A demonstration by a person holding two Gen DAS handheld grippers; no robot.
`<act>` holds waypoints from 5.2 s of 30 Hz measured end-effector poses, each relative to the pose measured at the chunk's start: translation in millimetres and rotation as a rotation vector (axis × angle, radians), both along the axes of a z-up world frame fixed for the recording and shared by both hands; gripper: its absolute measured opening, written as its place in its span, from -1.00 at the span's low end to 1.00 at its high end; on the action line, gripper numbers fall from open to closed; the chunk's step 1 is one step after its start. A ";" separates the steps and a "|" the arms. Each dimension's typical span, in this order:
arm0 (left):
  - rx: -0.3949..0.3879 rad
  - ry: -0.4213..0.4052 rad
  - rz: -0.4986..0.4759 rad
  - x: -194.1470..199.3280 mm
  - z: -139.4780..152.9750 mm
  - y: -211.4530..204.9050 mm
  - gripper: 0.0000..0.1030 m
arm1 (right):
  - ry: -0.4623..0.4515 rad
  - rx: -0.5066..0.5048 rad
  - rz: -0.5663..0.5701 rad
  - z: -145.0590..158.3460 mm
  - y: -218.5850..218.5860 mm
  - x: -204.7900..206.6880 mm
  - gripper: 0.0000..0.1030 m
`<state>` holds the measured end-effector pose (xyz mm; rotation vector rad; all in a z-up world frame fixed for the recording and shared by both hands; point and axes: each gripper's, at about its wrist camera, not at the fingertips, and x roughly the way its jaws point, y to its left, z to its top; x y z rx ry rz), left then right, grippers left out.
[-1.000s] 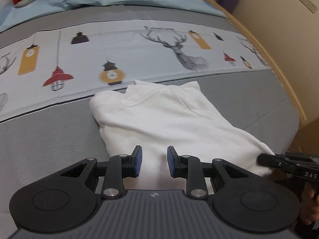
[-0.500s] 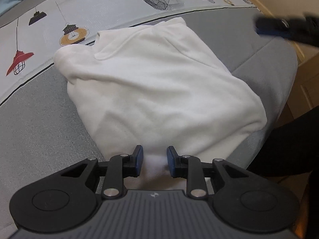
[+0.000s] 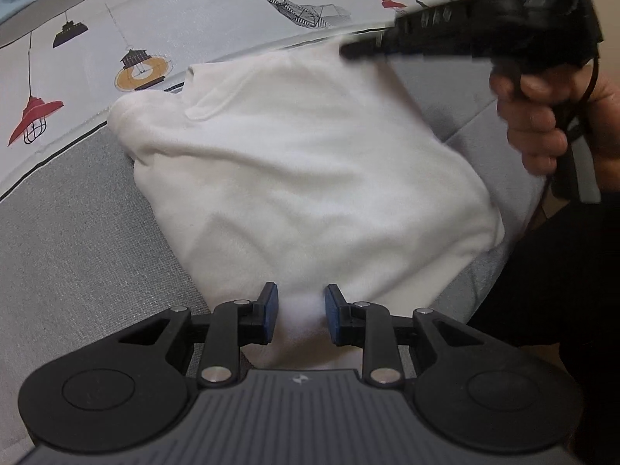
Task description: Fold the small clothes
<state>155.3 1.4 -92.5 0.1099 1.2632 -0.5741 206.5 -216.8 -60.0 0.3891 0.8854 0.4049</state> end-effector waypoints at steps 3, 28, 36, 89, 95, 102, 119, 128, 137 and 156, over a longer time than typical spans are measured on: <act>-0.031 0.000 -0.002 1.1 3.3 2.9 -0.43 | 0.015 -0.017 -0.073 -5.4 -10.9 9.4 -0.95; -0.038 -0.059 0.395 46.6 5.7 37.9 0.02 | 0.070 -0.065 0.238 -21.4 -28.6 -31.2 -0.05; -0.140 0.069 0.513 54.9 -23.6 56.7 0.37 | 0.289 -0.004 0.077 -60.6 -29.8 -5.1 0.31; 0.076 -0.583 0.618 -106.3 124.0 9.8 0.54 | -0.413 -0.235 -0.030 89.2 -11.4 -136.5 0.47; 0.138 -0.608 0.613 -152.3 109.6 -28.3 0.57 | -0.394 -0.217 -0.105 82.1 -13.5 -177.3 0.61; 0.114 -0.540 0.671 -135.9 85.9 -15.7 0.58 | -0.337 -0.249 -0.074 70.6 -3.2 -175.3 0.61; 0.134 -0.526 0.636 -124.7 75.0 -26.3 0.64 | -0.339 -0.298 0.015 63.4 19.9 -177.4 0.61; 0.116 -0.523 0.636 -124.9 74.6 -25.0 0.65 | -0.344 -0.302 0.034 63.4 25.2 -178.7 0.61; 0.108 -0.520 0.627 -124.1 74.0 -24.8 0.66 | -0.353 -0.313 0.055 63.7 32.8 -179.4 0.61; 0.101 -0.514 0.615 -122.9 71.5 -26.5 0.67 | -0.359 -0.309 0.064 64.8 34.1 -181.9 0.61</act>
